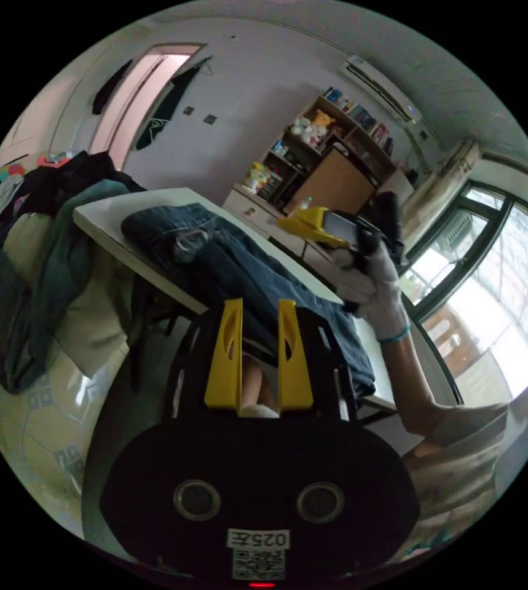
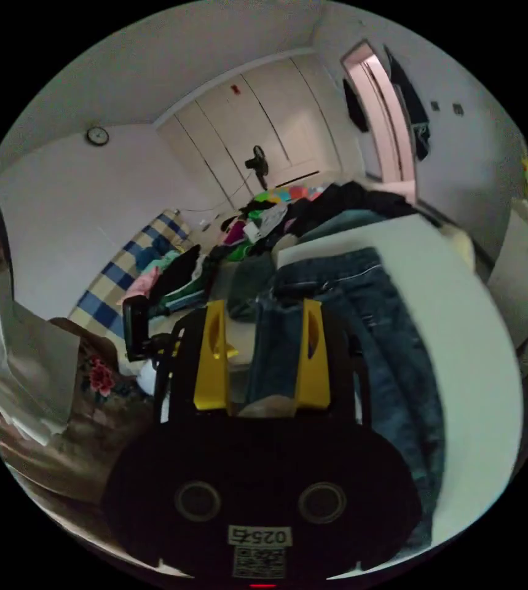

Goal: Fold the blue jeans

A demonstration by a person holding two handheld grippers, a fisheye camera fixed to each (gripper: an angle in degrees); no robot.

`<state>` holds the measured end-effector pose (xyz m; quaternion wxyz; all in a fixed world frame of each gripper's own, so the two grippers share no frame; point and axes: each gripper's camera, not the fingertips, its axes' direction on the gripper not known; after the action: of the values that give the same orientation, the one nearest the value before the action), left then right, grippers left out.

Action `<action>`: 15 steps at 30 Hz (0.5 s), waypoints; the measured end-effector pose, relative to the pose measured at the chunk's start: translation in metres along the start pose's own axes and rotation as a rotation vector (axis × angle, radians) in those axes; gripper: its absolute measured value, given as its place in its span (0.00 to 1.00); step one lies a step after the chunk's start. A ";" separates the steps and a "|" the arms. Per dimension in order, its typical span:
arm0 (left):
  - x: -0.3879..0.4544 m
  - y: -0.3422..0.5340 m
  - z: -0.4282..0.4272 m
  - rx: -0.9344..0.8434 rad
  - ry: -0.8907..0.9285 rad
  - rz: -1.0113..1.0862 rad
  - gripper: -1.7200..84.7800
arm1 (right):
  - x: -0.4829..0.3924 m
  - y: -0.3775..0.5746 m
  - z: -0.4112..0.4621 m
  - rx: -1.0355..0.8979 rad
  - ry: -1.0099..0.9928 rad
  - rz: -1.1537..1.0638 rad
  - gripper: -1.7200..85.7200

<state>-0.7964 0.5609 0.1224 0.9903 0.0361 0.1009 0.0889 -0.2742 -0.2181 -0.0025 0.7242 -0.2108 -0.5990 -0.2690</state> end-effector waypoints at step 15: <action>0.029 -0.037 0.040 0.064 -0.268 -0.099 0.11 | 0.069 -0.093 0.125 -0.346 -0.043 -0.138 0.20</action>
<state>-0.7543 0.5278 0.1528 0.9964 0.0743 -0.0279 0.0311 -0.4193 -0.2204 0.0876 0.6438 -0.2963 -0.5722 -0.4127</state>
